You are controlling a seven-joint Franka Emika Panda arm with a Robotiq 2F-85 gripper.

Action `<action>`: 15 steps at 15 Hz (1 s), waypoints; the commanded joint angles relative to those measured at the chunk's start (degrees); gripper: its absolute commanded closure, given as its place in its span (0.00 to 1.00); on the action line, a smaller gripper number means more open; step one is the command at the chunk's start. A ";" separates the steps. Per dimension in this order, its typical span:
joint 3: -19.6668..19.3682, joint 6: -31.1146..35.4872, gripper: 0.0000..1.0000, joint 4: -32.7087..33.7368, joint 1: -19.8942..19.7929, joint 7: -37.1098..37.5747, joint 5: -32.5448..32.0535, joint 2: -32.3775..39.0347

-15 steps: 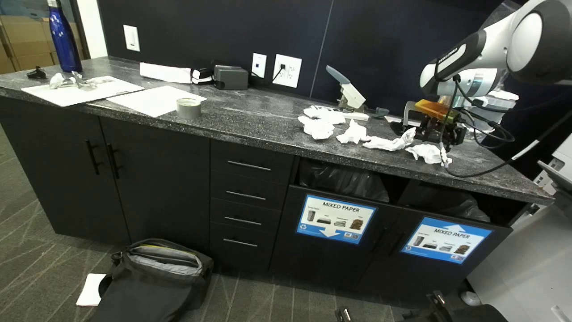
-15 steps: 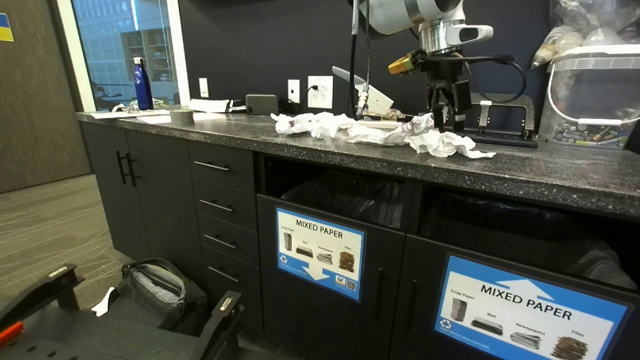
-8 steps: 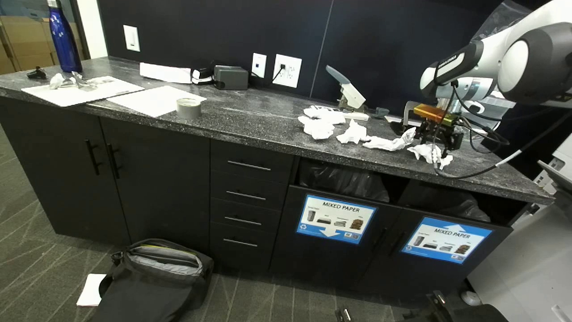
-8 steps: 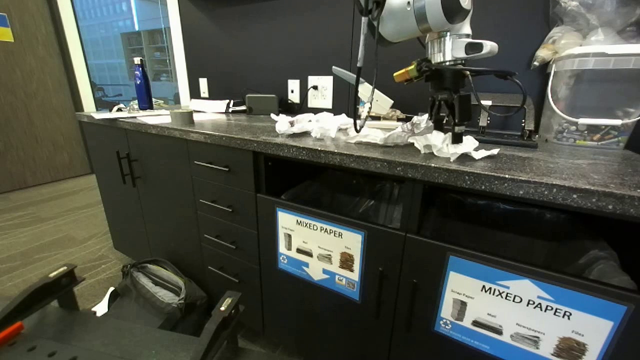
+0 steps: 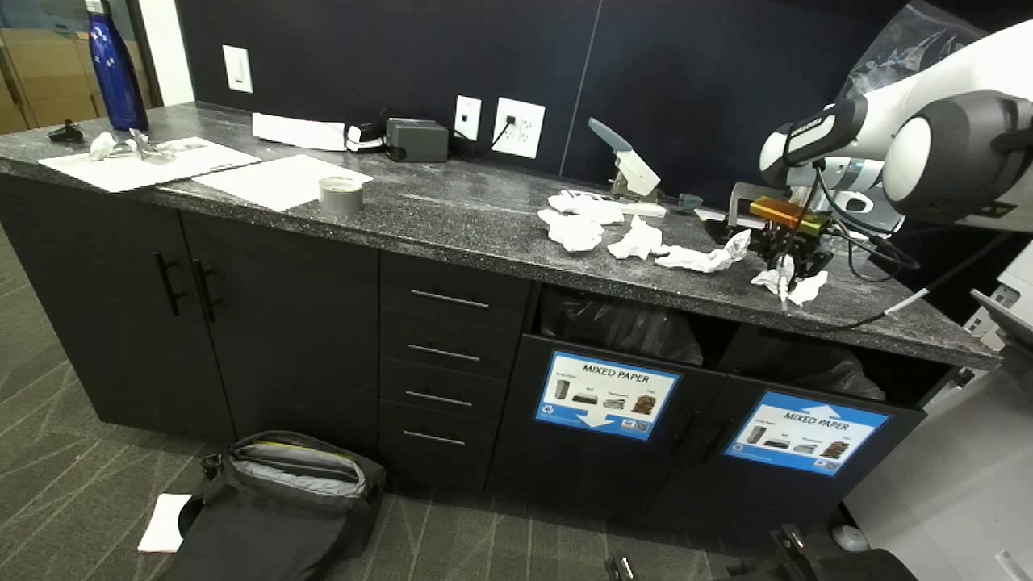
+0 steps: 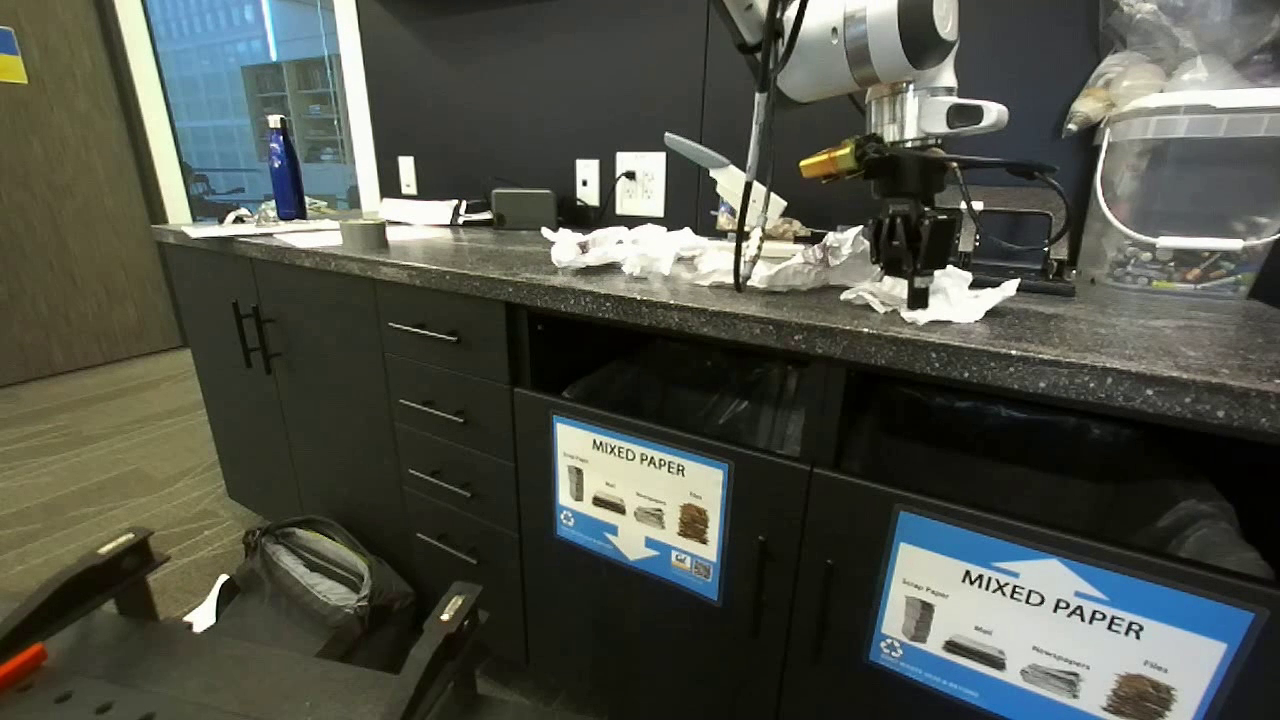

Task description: Pick the papers on the counter and put them in the recycle bin

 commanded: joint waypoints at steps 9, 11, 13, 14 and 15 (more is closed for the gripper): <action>4.55 1.50 0.80 -17.66 -1.38 -21.28 1.87 -10.12; 4.91 0.89 0.81 -22.69 -1.27 -25.06 1.51 -13.58; 5.49 2.01 0.81 -27.92 -1.23 -28.71 1.64 -16.92; 5.78 2.75 0.82 -30.67 -1.02 -30.70 1.34 -18.46; 6.32 2.93 0.80 -33.28 -1.03 -32.78 1.43 -19.92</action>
